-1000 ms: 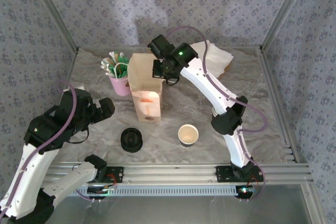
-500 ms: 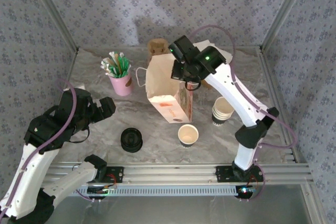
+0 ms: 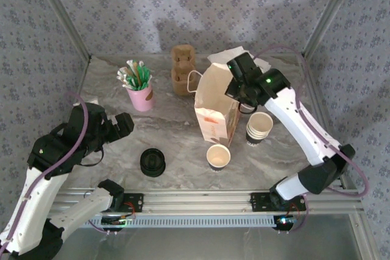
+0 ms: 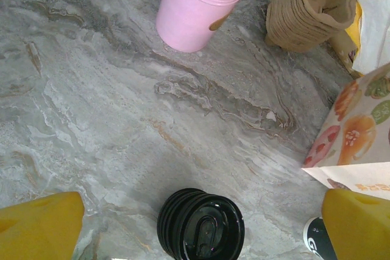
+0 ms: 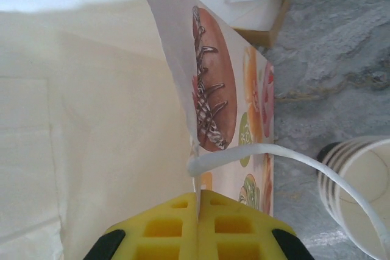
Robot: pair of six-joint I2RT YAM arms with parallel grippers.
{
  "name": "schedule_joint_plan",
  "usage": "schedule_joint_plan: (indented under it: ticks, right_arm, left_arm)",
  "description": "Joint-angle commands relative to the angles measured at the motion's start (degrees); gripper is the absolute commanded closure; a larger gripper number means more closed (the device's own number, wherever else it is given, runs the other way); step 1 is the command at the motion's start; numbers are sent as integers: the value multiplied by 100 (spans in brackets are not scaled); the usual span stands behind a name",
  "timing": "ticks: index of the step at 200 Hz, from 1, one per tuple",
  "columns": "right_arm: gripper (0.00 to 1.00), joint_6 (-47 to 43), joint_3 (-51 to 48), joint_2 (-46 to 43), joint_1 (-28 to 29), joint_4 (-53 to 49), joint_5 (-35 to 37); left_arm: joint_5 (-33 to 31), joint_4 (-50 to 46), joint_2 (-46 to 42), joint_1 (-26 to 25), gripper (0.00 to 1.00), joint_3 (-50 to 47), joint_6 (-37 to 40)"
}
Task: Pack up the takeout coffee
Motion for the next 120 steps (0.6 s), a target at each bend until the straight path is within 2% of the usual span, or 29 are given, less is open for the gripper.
schedule_joint_plan:
  ticks: [1,34,120]
  right_arm:
    - [100,442,-314,-495,-44,103,471]
    - [100,795,-1000,-1109,-45,320,906]
    - [100,1791,-1978,-1756,-386,586,1158]
  left_arm:
    - [18,59,45,24,0,-48,85]
    - [44,85,92,29,0,-36,112]
    - [23,15,47,29,0,-34,121]
